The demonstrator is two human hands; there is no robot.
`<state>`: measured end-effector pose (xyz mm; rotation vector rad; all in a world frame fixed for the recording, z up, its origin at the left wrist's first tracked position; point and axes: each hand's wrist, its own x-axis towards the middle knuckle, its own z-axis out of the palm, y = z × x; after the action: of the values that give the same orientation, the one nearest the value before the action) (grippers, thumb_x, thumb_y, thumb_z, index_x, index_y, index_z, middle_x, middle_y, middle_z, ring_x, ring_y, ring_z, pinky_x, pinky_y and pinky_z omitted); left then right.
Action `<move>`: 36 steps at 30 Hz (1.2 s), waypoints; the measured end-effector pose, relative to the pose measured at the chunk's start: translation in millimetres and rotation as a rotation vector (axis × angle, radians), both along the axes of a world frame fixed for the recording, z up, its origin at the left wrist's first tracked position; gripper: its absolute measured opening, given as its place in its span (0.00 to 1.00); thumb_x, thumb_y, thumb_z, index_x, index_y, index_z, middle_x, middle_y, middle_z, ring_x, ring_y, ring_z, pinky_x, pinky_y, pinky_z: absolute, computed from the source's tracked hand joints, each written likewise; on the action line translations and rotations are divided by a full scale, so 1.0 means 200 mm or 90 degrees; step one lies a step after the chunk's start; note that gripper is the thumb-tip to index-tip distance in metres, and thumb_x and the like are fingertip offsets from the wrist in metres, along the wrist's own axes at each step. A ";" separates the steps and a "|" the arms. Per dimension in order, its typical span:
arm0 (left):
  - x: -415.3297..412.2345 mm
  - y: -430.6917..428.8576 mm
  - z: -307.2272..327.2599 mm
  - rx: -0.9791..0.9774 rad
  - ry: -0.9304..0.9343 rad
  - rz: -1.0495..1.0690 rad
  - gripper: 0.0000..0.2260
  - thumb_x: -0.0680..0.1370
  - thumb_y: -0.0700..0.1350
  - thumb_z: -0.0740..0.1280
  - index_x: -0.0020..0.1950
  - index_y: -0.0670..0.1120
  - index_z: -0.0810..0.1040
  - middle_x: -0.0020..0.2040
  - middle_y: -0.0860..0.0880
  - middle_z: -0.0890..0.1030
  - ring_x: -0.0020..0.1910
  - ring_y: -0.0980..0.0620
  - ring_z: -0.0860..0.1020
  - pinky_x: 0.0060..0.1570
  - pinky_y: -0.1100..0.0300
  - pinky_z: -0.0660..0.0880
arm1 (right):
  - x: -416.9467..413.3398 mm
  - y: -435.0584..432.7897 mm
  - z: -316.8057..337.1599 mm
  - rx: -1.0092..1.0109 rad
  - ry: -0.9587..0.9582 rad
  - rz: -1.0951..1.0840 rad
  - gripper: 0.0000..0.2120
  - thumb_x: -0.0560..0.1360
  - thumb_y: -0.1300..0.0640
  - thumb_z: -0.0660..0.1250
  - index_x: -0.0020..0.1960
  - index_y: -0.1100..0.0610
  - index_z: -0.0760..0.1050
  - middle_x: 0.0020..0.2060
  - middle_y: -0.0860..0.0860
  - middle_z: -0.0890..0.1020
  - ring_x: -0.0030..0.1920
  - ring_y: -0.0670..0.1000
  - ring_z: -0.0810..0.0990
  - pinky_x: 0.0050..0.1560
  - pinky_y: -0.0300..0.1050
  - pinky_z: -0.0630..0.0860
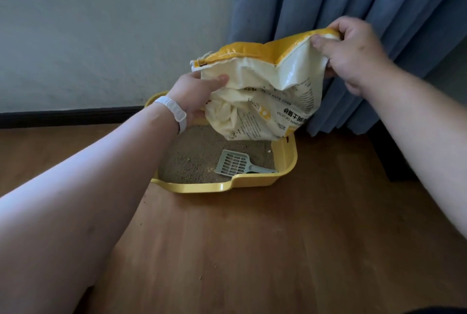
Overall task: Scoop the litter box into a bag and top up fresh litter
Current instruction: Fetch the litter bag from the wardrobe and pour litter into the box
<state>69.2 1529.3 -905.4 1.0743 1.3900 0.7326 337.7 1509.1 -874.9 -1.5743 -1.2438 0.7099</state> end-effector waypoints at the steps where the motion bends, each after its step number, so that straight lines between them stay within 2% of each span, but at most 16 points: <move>1: 0.00 0.01 -0.01 0.012 0.019 0.011 0.14 0.75 0.50 0.73 0.59 0.49 0.79 0.49 0.49 0.86 0.45 0.49 0.85 0.46 0.47 0.82 | -0.01 0.00 0.00 0.000 0.001 0.002 0.10 0.74 0.52 0.70 0.38 0.50 0.71 0.37 0.51 0.78 0.38 0.53 0.79 0.35 0.55 0.81; 6: 0.00 0.01 -0.04 0.065 0.051 0.061 0.08 0.76 0.48 0.71 0.53 0.48 0.79 0.48 0.49 0.85 0.44 0.49 0.85 0.46 0.47 0.82 | -0.08 0.00 0.03 0.006 0.002 0.014 0.09 0.72 0.50 0.71 0.37 0.49 0.71 0.40 0.54 0.80 0.43 0.58 0.82 0.40 0.66 0.81; 10: 0.00 0.00 -0.04 0.123 0.040 0.092 0.05 0.75 0.46 0.70 0.50 0.52 0.77 0.49 0.50 0.84 0.44 0.49 0.85 0.46 0.47 0.82 | -0.11 0.00 0.03 0.012 0.005 0.021 0.09 0.72 0.50 0.70 0.38 0.49 0.71 0.40 0.54 0.80 0.46 0.62 0.83 0.39 0.66 0.81; 13: 0.00 -0.01 -0.02 0.153 0.046 0.125 0.17 0.72 0.45 0.72 0.58 0.52 0.71 0.52 0.50 0.80 0.47 0.49 0.83 0.46 0.47 0.82 | -0.11 0.00 0.02 0.010 0.000 0.033 0.09 0.73 0.52 0.70 0.39 0.49 0.71 0.39 0.52 0.79 0.44 0.59 0.83 0.38 0.63 0.82; 15: 0.00 -0.02 -0.01 0.161 0.061 0.133 0.26 0.73 0.43 0.72 0.68 0.52 0.64 0.50 0.51 0.77 0.47 0.48 0.82 0.45 0.47 0.82 | -0.10 0.01 0.01 0.006 -0.003 0.037 0.09 0.74 0.52 0.70 0.39 0.49 0.71 0.39 0.52 0.79 0.43 0.57 0.83 0.37 0.59 0.83; 17: 0.02 -0.04 0.00 0.195 0.094 0.099 0.29 0.76 0.41 0.69 0.72 0.54 0.62 0.47 0.52 0.76 0.45 0.48 0.82 0.42 0.50 0.83 | -0.10 0.01 0.01 0.011 -0.008 0.041 0.09 0.75 0.53 0.70 0.39 0.50 0.71 0.39 0.52 0.79 0.42 0.56 0.82 0.35 0.53 0.82; 21: 0.05 -0.05 0.01 0.276 0.183 0.036 0.17 0.75 0.42 0.67 0.61 0.57 0.71 0.51 0.52 0.79 0.46 0.51 0.81 0.42 0.54 0.82 | -0.10 0.02 0.00 0.013 -0.026 0.056 0.10 0.74 0.54 0.71 0.38 0.50 0.71 0.37 0.52 0.78 0.38 0.53 0.80 0.32 0.47 0.78; 23: 0.06 -0.05 0.03 0.282 0.182 0.042 0.14 0.75 0.42 0.66 0.57 0.56 0.72 0.50 0.50 0.80 0.46 0.48 0.81 0.43 0.51 0.82 | -0.09 0.01 0.01 0.020 -0.014 0.056 0.10 0.73 0.53 0.72 0.38 0.50 0.72 0.37 0.52 0.78 0.38 0.53 0.80 0.34 0.48 0.78; 25: 0.07 -0.05 0.07 0.288 0.153 0.069 0.12 0.74 0.40 0.66 0.52 0.55 0.73 0.48 0.48 0.80 0.45 0.43 0.82 0.42 0.44 0.81 | -0.07 0.00 0.01 0.036 0.037 0.036 0.09 0.73 0.54 0.72 0.39 0.50 0.73 0.36 0.51 0.78 0.36 0.48 0.79 0.33 0.44 0.77; 27: 0.08 -0.03 0.12 0.290 0.105 0.094 0.11 0.72 0.38 0.66 0.46 0.55 0.74 0.43 0.47 0.78 0.40 0.44 0.80 0.41 0.40 0.80 | -0.04 0.00 0.00 0.030 0.156 0.001 0.07 0.75 0.58 0.71 0.41 0.52 0.74 0.36 0.49 0.78 0.31 0.44 0.76 0.31 0.39 0.74; 30: 0.11 -0.01 0.20 0.305 0.052 0.112 0.10 0.70 0.37 0.66 0.41 0.53 0.74 0.38 0.48 0.75 0.36 0.48 0.75 0.36 0.43 0.79 | 0.01 -0.01 -0.03 -0.027 0.368 -0.019 0.03 0.76 0.63 0.68 0.45 0.57 0.76 0.36 0.51 0.80 0.33 0.47 0.76 0.38 0.45 0.78; 33: 0.13 -0.02 0.25 0.310 -0.003 0.133 0.11 0.70 0.35 0.66 0.41 0.52 0.74 0.36 0.49 0.73 0.35 0.50 0.72 0.33 0.52 0.73 | 0.03 -0.02 -0.06 -0.058 0.510 0.003 0.04 0.77 0.65 0.66 0.51 0.61 0.78 0.40 0.53 0.84 0.42 0.51 0.82 0.45 0.46 0.81; 36: 0.14 -0.03 0.29 0.308 -0.056 0.146 0.12 0.70 0.34 0.66 0.42 0.51 0.75 0.36 0.50 0.72 0.36 0.50 0.70 0.35 0.53 0.71 | 0.00 -0.05 -0.11 -0.110 0.547 0.042 0.13 0.78 0.57 0.67 0.61 0.60 0.76 0.52 0.54 0.83 0.56 0.53 0.81 0.58 0.48 0.78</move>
<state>97.6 1524.2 -848.3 1.2432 1.3044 1.3162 337.4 1499.8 -897.8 -1.1385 -0.5983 1.3765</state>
